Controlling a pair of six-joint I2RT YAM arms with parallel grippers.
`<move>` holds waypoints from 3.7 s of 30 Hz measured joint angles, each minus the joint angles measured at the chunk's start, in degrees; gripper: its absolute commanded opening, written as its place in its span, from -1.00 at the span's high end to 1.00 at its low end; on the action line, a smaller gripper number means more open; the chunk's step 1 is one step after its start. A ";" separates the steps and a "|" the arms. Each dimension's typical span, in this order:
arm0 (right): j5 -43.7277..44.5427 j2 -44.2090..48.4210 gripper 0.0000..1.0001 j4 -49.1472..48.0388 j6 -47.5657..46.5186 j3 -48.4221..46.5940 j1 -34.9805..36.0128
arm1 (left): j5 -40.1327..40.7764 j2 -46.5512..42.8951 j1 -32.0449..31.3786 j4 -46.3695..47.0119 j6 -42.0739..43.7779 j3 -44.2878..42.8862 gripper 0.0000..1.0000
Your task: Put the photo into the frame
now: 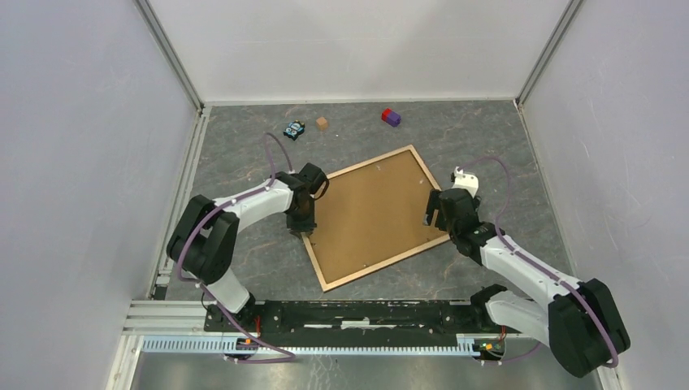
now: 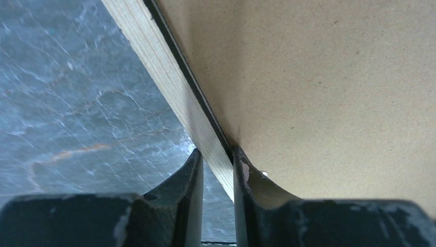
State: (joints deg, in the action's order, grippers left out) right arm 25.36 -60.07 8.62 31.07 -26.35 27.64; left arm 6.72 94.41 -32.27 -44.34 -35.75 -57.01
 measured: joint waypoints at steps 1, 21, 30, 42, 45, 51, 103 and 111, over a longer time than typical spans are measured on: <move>-1.25 -0.46 -0.86 -0.48 -0.94 0.00 -1.25 | 0.35 0.22 0.00 0.00 1.60 -0.33 0.95; -12.35 -20.76 -0.78 5.07 -13.44 -18.05 -9.70 | 7.26 7.34 0.94 -3.48 13.33 -9.27 0.96; -11.78 -29.24 -0.75 6.93 -11.74 -23.10 -9.81 | 9.31 8.61 1.95 -3.67 13.33 -10.21 0.96; -6.29 -29.35 -0.61 5.88 -5.64 -20.63 -9.81 | 9.11 8.96 2.34 -4.02 13.33 -10.58 0.95; -5.81 -29.38 -0.59 5.75 -5.51 -20.55 -9.81 | 8.92 8.98 2.40 -4.04 13.33 -10.60 0.95; -5.79 -28.79 -0.43 4.50 -5.35 -19.39 -9.81 | 8.46 8.98 2.69 -4.04 13.33 -10.62 0.96; -8.83 -26.10 -0.06 -3.41 -9.31 -14.12 -10.14 | 7.58 8.98 3.06 -4.04 13.33 -10.64 0.96; -8.83 -25.07 0.00 -1.99 -9.49 -13.68 -10.14 | 7.30 8.98 3.28 -4.04 13.33 -10.64 0.96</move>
State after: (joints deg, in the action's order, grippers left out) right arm 16.53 -85.14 6.63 21.58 -40.03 17.50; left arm 14.02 103.39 -28.99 -48.38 -22.41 -67.66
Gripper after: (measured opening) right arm 0.513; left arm 0.268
